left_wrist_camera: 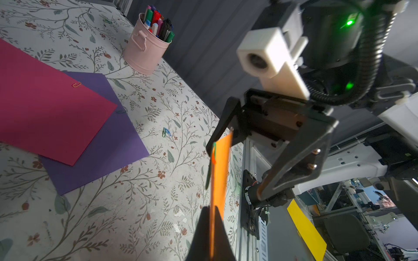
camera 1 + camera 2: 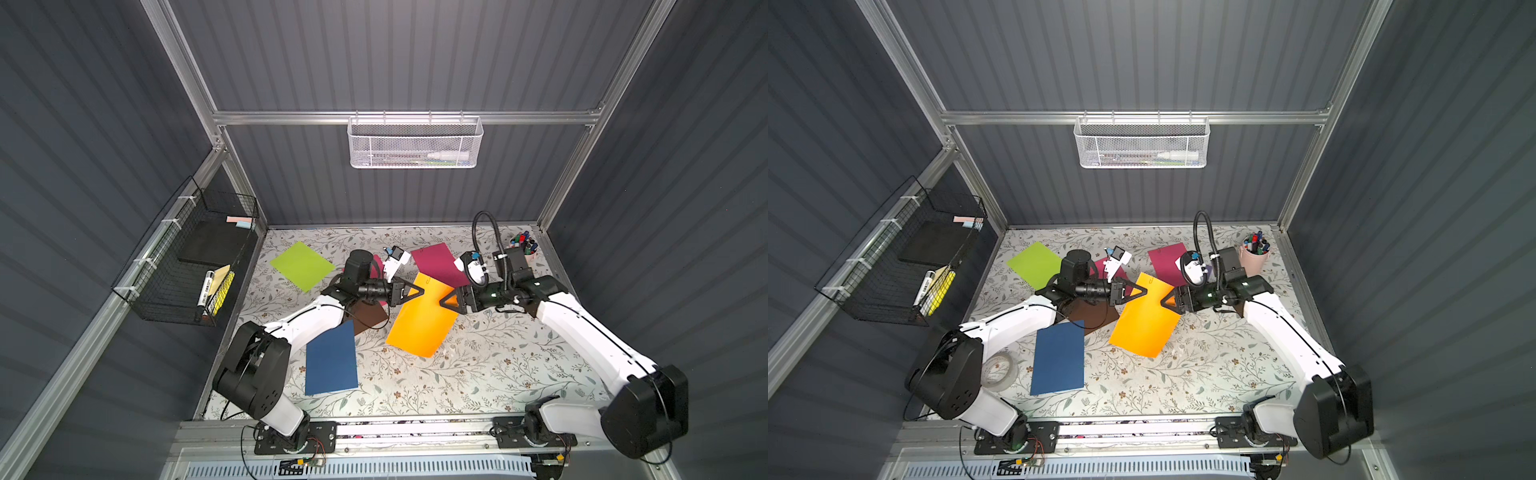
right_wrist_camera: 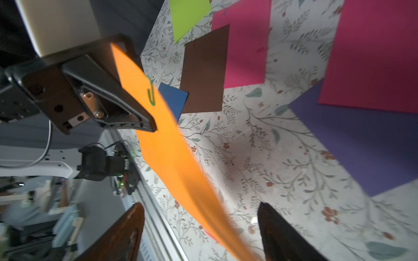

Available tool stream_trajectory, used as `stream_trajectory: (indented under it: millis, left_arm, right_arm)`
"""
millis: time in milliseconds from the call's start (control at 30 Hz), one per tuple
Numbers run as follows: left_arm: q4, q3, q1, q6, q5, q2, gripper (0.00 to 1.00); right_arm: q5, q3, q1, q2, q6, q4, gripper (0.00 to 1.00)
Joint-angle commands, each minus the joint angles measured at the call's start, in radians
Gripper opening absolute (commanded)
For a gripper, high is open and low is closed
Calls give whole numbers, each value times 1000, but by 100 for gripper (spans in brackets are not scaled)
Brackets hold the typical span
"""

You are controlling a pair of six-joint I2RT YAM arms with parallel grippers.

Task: Unclip the paperclips from the documents
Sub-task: Pick up the document from the center of the board, then remove the paper clip from the document.

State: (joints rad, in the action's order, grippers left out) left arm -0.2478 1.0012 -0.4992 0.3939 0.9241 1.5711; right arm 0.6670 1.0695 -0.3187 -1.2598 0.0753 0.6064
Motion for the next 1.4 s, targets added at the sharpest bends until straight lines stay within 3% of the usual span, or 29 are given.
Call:
stream_trajectory:
  millis: [0, 200, 433, 600, 867, 1367]
  left_arm:
    - [131, 37, 5, -159, 20, -23, 0]
    - [230, 69, -7, -280, 56, -52, 0]
    - [335, 103, -22, -393, 96, -78, 0]
    - [372, 113, -28, -421, 108, -78, 0]
    - [378, 117, -28, -427, 134, -85, 0]
    - [367, 120, -28, -423, 173, -85, 0]
  right_arm:
    - [-94, 24, 16, 74, -156, 58, 83]
    - [55, 37, 32, 81, -228, -50, 81]
    - [357, 90, 32, -63, -304, -148, 70]
    - [495, 137, 28, -141, -327, -148, 62]
    - [559, 124, 12, -171, -346, -145, 42]
    - [517, 109, -13, -204, -371, -121, 30]
